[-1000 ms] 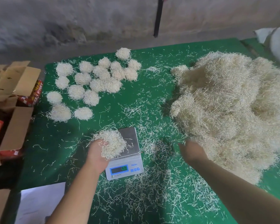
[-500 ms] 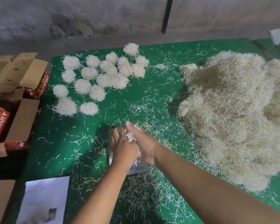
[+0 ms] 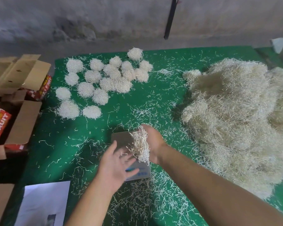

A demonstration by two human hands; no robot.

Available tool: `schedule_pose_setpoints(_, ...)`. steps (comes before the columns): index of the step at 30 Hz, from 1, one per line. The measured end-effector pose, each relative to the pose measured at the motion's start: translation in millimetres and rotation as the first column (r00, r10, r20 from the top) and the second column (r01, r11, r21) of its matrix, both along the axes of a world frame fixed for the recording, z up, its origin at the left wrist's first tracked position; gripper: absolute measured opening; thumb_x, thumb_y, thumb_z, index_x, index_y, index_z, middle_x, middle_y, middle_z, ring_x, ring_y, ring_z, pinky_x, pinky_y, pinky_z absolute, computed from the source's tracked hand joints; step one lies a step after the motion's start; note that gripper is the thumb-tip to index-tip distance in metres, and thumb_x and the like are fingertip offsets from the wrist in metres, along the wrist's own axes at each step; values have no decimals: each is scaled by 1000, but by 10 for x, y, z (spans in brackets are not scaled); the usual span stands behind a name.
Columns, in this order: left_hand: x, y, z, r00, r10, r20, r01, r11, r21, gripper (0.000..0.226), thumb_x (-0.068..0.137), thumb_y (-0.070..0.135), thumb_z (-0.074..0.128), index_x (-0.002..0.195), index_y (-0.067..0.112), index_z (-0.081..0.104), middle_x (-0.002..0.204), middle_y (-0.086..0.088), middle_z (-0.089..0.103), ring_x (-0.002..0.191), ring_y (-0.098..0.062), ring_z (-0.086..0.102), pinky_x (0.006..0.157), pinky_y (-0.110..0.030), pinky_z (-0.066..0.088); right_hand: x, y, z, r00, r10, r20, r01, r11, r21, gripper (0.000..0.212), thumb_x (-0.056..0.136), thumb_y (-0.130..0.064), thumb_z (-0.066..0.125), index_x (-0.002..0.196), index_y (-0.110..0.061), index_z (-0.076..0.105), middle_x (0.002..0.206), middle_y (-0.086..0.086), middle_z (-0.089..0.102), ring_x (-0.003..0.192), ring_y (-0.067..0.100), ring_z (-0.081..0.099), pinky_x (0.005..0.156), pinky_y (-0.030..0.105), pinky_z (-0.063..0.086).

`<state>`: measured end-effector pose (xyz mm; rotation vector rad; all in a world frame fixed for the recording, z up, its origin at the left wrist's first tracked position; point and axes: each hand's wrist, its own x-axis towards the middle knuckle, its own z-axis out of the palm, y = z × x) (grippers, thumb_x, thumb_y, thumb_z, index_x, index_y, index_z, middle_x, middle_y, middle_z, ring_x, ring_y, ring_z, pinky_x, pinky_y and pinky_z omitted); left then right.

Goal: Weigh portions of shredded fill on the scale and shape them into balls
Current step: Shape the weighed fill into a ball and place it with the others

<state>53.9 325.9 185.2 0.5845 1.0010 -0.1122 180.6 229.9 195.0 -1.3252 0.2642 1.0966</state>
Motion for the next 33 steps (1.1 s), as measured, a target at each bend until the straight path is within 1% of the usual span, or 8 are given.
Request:
schedule_pose_setpoints(3, -86, -166, -74, 998, 30, 52, -13, 952, -306, 73, 101, 68, 39, 145, 12, 51, 138, -28, 61, 131, -47, 56, 111, -74, 35, -164, -29, 15, 974, 137, 178, -123, 989, -87, 54, 98, -46, 60, 141, -14, 50, 126, 17, 65, 116, 30, 66, 101, 47, 54)
schedule_pose_setpoints(5, -106, -204, -34, 987, 105, 120, -61, 945, -321, 63, 107, 58, 38, 132, 6, 64, 130, -29, 66, 124, -47, 63, 108, -69, 43, -345, -93, -4, 834, 350, 426, -298, 936, -187, 19, 102, -39, 61, 105, -21, 63, 84, 1, 69, 67, 12, 68, 60, 25, 54)
schedule_pose_setpoints(6, -109, -219, -17, 983, 133, 126, -97, 960, -261, 56, 110, 49, 40, 121, 3, 70, 122, -28, 69, 116, -43, 68, 100, -63, 52, -469, -138, -43, 723, 445, 528, -368, 895, -251, 23, 102, -41, 61, 93, -21, 67, 76, -2, 70, 60, 13, 68, 54, 25, 53)
schedule_pose_setpoints(10, -219, -401, -65, 989, 142, -50, -147, 982, -116, 35, 107, 29, 45, 96, 6, 70, 85, -20, 69, 80, -34, 73, 66, -43, 60, -866, -360, -243, 267, 637, 723, -371, 760, -533, 35, 97, -47, 52, 105, -19, 70, 107, 1, 70, 99, 19, 66, 89, 35, 55)
schedule_pose_setpoints(15, -330, -552, -47, 984, 143, -105, -157, 978, -140, 29, 103, 21, 45, 99, 7, 70, 92, -23, 70, 85, -36, 71, 77, -43, 55, -959, -466, -337, 124, 702, 702, -315, 698, -643, 55, 91, -51, 42, 118, -13, 70, 122, 6, 64, 116, 24, 56, 104, 36, 46)
schedule_pose_setpoints(20, -413, -624, -40, 970, 202, -139, -211, 976, -56, 33, 99, 23, 44, 81, 10, 68, 77, -19, 68, 76, -33, 68, 74, -38, 52, -1115, -488, -328, 238, 662, 711, -362, 740, -567, 41, 93, -47, 49, 116, -17, 64, 115, 7, 69, 103, 26, 64, 84, 34, 50)
schedule_pose_setpoints(28, -764, -569, -226, 954, 224, -200, -201, 971, 130, 43, 100, 12, 35, 68, 2, 61, 52, -16, 58, 40, -23, 62, 43, -22, 51, -1547, -520, -382, 613, 595, 520, -426, 803, -417, 58, 85, -72, 59, 128, -33, 54, 109, -10, 73, 98, 6, 69, 92, 30, 55)
schedule_pose_setpoints(33, -995, -409, -367, 922, 304, -241, -242, 936, 254, 35, 107, -1, 44, 89, 27, 54, 63, 8, 70, 50, 10, 63, 60, -25, 55, -1670, -506, -323, 846, 410, 340, -395, 911, -117, 57, 88, -60, 77, 135, -40, 53, 124, -13, 72, 109, 5, 71, 91, 28, 60)
